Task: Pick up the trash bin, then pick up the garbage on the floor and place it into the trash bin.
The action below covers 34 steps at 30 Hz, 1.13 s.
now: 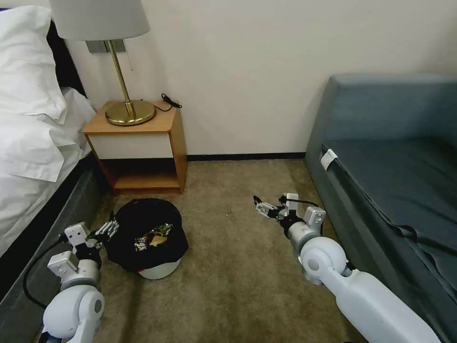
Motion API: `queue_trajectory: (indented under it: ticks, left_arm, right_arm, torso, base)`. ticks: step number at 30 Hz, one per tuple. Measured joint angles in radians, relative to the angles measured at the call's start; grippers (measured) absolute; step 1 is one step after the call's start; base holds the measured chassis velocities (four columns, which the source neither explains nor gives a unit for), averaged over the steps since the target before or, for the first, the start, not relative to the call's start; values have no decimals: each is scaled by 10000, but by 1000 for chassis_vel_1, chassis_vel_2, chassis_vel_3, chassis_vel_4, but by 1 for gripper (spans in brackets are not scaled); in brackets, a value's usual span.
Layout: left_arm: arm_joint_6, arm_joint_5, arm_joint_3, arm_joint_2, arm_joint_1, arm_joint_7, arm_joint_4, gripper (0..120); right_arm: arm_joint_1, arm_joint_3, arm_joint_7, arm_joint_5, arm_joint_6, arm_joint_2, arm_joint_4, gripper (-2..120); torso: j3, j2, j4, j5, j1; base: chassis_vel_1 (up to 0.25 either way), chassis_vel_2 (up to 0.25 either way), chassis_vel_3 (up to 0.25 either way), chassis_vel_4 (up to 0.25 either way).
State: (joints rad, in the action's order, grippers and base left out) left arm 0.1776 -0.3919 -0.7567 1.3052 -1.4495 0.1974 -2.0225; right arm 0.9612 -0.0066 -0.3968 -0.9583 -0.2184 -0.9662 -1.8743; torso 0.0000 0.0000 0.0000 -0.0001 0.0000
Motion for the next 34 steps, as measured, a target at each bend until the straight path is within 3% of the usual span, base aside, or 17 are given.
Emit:
queue_trajectory:
  ticks: [7,17,34]
  left_arm:
    - [174,-93,161,-293,-51,-190,-814,100]
    - [224,61,185,-134,-86,-71,-717,100]
    - [237,53,188,-116,-83,-44,-679,100]
  right_arm:
    - [168,21,505,547,242,-51,50,100]
    - [20,-10,1059,1027,302,-119,316,100]
    - [7,-4,1052,1030,305,-123,325,100]
  torso:
    - [0,0,-1,2,0]
    - [1,0,0,1,0]
    - [1,0,0,1,0]
  base:
    - [0,0,0,0]
    - [0,0,0,0]
    - [0,0,0,0]
